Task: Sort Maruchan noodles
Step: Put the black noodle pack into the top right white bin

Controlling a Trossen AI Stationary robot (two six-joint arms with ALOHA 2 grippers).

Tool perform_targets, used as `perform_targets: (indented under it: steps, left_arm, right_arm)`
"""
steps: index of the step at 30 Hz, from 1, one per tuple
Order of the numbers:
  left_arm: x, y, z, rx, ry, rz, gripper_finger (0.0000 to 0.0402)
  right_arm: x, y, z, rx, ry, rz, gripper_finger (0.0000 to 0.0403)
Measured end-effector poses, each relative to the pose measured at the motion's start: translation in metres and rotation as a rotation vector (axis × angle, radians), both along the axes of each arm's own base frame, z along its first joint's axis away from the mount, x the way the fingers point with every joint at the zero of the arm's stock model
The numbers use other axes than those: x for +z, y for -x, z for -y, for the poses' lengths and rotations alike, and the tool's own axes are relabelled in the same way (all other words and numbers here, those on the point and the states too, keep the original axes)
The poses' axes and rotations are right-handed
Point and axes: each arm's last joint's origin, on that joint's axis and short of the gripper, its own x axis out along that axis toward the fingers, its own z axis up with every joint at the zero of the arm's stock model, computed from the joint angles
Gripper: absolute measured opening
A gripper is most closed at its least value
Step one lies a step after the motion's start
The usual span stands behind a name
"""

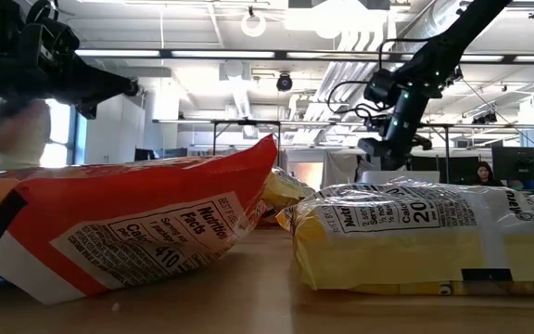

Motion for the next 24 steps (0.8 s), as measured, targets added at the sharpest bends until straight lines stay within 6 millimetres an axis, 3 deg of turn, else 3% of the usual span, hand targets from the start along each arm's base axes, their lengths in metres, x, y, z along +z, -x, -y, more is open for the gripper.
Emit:
perform_targets:
  steps: [18, 24]
  left_arm:
    - [0.000, 0.000, 0.000, 0.000, 0.000, 0.000, 0.0023]
    - [0.000, 0.000, 0.000, 0.000, 0.000, 0.000, 0.0023]
  right_arm:
    - [0.002, 0.009, 0.009, -0.044, 0.007, 0.053, 0.0000]
    - [0.017, 0.004, 0.016, -0.026, 0.049, 0.064, 0.0000]
